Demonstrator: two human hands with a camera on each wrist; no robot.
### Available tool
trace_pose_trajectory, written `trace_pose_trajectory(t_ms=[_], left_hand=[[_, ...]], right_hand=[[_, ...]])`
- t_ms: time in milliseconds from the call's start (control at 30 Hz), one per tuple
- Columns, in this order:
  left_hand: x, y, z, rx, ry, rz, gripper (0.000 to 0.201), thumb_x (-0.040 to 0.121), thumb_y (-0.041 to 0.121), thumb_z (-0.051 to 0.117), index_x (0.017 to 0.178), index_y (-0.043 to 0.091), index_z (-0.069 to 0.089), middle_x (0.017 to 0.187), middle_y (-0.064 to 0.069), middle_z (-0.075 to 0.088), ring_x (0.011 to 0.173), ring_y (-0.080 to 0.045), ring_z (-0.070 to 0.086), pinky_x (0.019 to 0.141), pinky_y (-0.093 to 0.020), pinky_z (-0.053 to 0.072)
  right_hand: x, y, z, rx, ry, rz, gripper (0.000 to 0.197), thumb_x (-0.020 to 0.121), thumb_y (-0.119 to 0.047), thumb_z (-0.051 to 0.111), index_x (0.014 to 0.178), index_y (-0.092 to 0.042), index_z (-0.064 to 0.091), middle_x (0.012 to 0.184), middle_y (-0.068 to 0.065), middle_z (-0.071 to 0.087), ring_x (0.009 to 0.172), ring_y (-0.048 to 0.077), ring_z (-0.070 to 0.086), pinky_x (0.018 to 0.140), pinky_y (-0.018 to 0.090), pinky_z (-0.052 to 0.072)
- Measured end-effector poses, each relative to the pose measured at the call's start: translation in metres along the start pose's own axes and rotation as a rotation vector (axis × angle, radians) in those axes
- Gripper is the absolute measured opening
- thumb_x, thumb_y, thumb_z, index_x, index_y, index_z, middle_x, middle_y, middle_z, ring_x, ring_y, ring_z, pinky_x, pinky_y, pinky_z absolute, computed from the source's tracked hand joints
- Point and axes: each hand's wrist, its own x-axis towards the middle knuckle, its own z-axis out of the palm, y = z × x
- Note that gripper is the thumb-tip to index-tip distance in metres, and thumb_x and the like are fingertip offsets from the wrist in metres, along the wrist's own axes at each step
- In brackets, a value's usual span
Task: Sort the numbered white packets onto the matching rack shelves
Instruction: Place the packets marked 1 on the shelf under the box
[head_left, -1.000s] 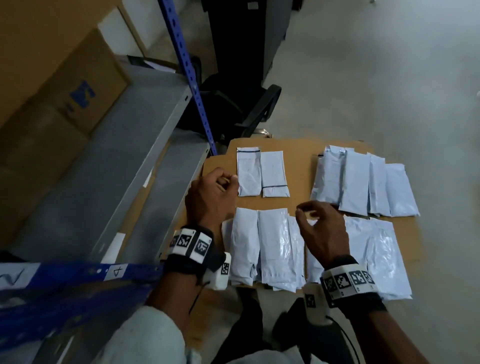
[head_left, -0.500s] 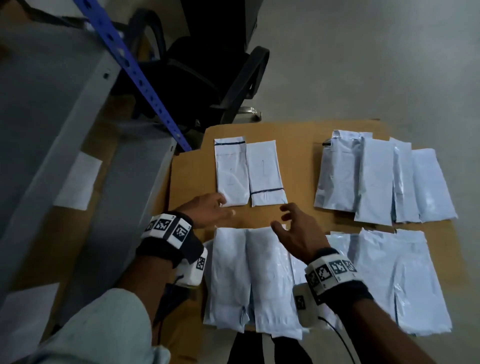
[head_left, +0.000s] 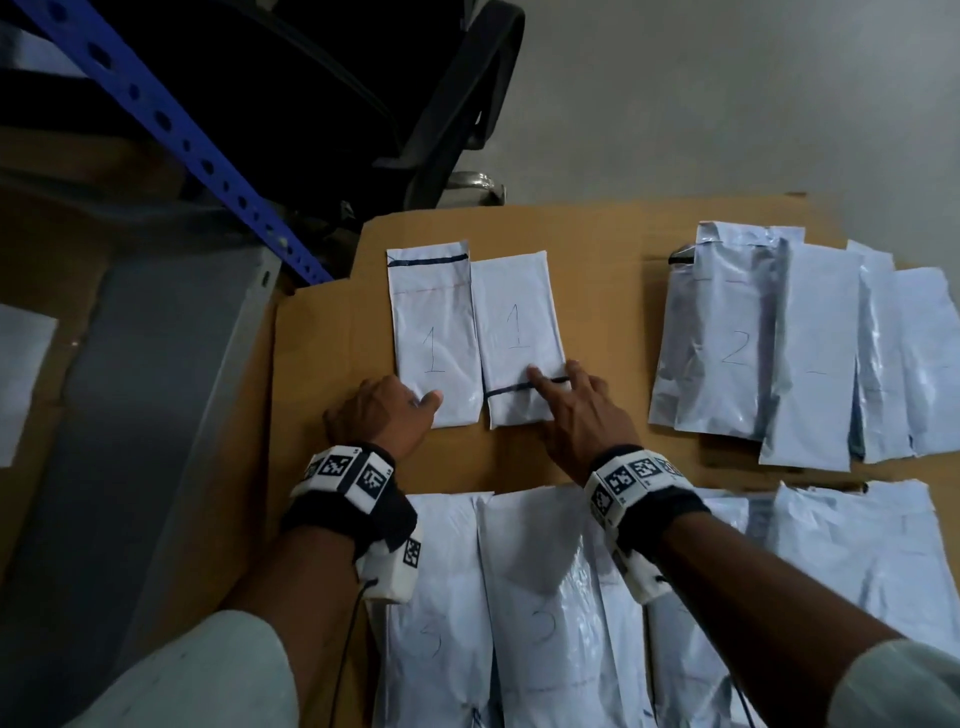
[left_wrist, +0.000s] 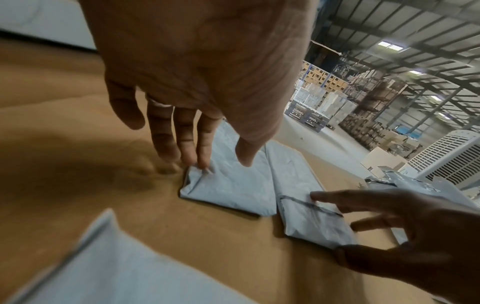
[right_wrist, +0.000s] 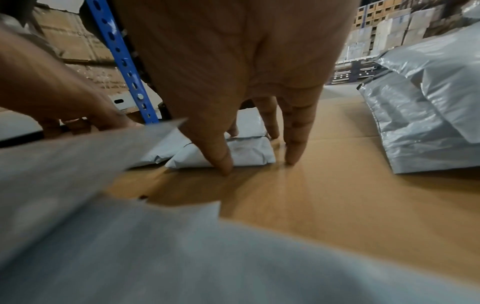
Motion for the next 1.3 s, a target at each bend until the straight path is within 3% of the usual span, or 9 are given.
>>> trace_pose_trajectory(t_ms=[167,367,500,567,667,767,933,1133,1300], left_hand=[[0.004,0.01,0.011,-0.192,0.095,-0.033,0.062,0.086,0.058,0.064,0.125,0.017,0.04,0.127,-0.012,0.054,0.111,-0.036,0.057,0.093,-0.052,0.049],[0.006,0.006,0.011,-0.195,0.133,0.042,0.068,0.096,0.028,0.061,0.146,0.033,0.017,0.121,-0.014,0.06,0.098,-0.037,0.062,0.075,-0.043,0.05],[0.004,-0.003,0.013,-0.129,0.065,0.076,0.073,0.097,0.018,0.053,0.156,0.038,0.014,0.11,-0.011,0.059,0.082,-0.025,0.058,0.068,-0.039,0.049],[0.006,-0.009,0.013,-0.109,0.007,0.101,0.073,0.094,0.017,0.053,0.154,0.041,0.02,0.107,-0.008,0.061,0.085,-0.026,0.061,0.073,-0.04,0.055],[0.003,-0.013,0.01,0.012,0.024,0.126,0.068,0.091,0.023,0.058,0.15,0.04,0.03,0.143,-0.007,0.044,0.121,-0.033,0.051,0.097,-0.048,0.049],[-0.001,-0.005,0.008,0.013,0.117,0.122,0.062,0.088,0.045,0.065,0.143,0.037,0.037,0.147,-0.008,0.027,0.129,-0.038,0.04,0.101,-0.05,0.044],[-0.004,0.023,0.015,0.107,-0.054,0.042,0.117,0.067,0.086,0.061,0.156,0.035,0.006,0.16,-0.01,0.007,0.143,-0.042,0.021,0.111,-0.058,0.028],[-0.007,0.036,0.025,0.1,0.038,0.003,0.119,0.066,0.058,0.083,0.154,0.024,0.011,0.156,-0.015,0.016,0.138,-0.042,0.029,0.108,-0.052,0.032],[-0.007,0.032,0.028,0.037,0.133,-0.088,0.141,0.058,0.059,0.088,0.157,0.013,-0.001,0.152,-0.021,0.023,0.136,-0.042,0.033,0.111,-0.054,0.028]], right_hand=[[0.011,0.004,0.003,0.165,0.126,-0.069,0.054,0.102,-0.013,0.055,0.152,-0.028,0.042,0.146,0.014,0.036,0.122,0.035,0.051,0.095,0.045,0.055],[0.007,0.026,0.004,0.267,0.274,0.008,0.055,0.088,0.008,0.059,0.137,-0.016,0.06,0.121,0.016,0.048,0.094,0.038,0.056,0.086,0.047,0.054],[-0.006,0.04,0.002,0.258,0.263,0.086,0.056,0.089,0.006,0.06,0.139,-0.019,0.056,0.12,0.013,0.047,0.095,0.032,0.056,0.08,0.037,0.052],[-0.012,0.042,-0.002,0.236,0.261,0.12,0.052,0.091,-0.003,0.061,0.14,-0.02,0.054,0.127,0.013,0.046,0.11,0.034,0.055,0.089,0.04,0.053],[-0.015,0.032,-0.012,0.172,0.261,0.187,0.052,0.096,-0.024,0.057,0.147,-0.023,0.043,0.151,0.013,0.035,0.138,0.038,0.035,0.105,0.052,0.044],[-0.005,0.016,-0.019,0.144,0.213,0.197,0.063,0.101,-0.048,0.047,0.158,-0.032,0.026,0.165,0.012,0.019,0.15,0.038,0.019,0.114,0.056,0.034],[0.015,0.006,-0.02,0.034,0.037,0.25,0.089,0.089,-0.076,0.048,0.16,-0.04,0.008,0.167,0.019,0.006,0.15,0.044,0.018,0.117,0.055,0.029],[0.017,0.006,-0.018,0.069,0.099,0.264,0.088,0.081,-0.056,0.071,0.152,-0.03,0.024,0.133,0.018,0.038,0.12,0.041,0.044,0.092,0.046,0.045],[0.019,0.012,-0.015,0.128,0.128,0.311,0.113,0.071,-0.057,0.079,0.155,-0.02,0.013,0.133,0.017,0.037,0.124,0.039,0.042,0.098,0.049,0.045]])
